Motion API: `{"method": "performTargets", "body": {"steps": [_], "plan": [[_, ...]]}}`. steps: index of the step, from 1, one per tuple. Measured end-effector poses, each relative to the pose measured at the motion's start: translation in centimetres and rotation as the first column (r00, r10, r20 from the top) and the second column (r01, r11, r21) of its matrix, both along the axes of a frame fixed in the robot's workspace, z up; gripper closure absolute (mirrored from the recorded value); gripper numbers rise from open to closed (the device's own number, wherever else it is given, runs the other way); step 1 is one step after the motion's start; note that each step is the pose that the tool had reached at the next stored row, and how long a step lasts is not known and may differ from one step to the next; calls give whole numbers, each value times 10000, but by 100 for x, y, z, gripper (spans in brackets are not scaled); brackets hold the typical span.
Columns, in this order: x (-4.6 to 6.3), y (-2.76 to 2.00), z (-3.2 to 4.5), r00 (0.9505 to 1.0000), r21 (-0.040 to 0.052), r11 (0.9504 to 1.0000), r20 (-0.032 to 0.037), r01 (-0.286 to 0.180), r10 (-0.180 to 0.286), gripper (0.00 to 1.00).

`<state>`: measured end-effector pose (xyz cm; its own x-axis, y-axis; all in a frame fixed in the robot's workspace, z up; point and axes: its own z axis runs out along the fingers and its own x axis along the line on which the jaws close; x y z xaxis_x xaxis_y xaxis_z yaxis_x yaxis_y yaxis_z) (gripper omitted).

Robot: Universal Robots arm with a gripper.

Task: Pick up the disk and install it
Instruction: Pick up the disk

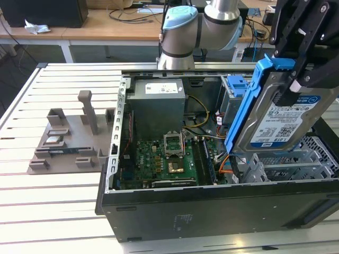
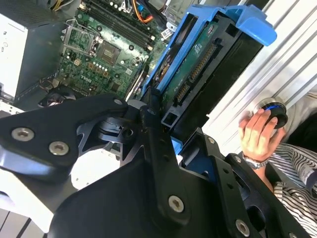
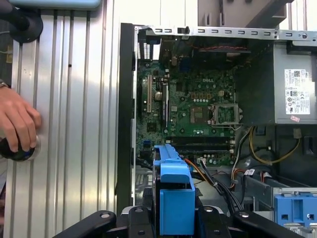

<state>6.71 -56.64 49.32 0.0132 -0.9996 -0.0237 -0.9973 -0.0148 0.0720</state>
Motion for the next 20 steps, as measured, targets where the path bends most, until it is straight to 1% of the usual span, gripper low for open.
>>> {"method": "performTargets", "body": {"steps": [1, 4, 9, 12, 13, 15, 17, 20], "plan": [[6, -6, -1, 10000, 0, 10000, -1, 1, -1, 63], [37, -62, -5, 10000, 1, 10000, -3, 0, 0, 63], [40, -141, -6, 10000, 0, 10000, -4, 1, -1, 63], [40, -199, -7, 10000, 1, 10000, -4, 1, -1, 63], [40, -231, -8, 10000, 1, 10000, -3, 1, -1, 63], [40, -272, -8, 10000, 1, 10000, -4, 0, 0, 63], [40, -294, -8, 10000, 1, 10000, -4, 1, -1, 63], [40, -342, -9, 10000, 1, 10000, -4, 1, -1, 63]]}}
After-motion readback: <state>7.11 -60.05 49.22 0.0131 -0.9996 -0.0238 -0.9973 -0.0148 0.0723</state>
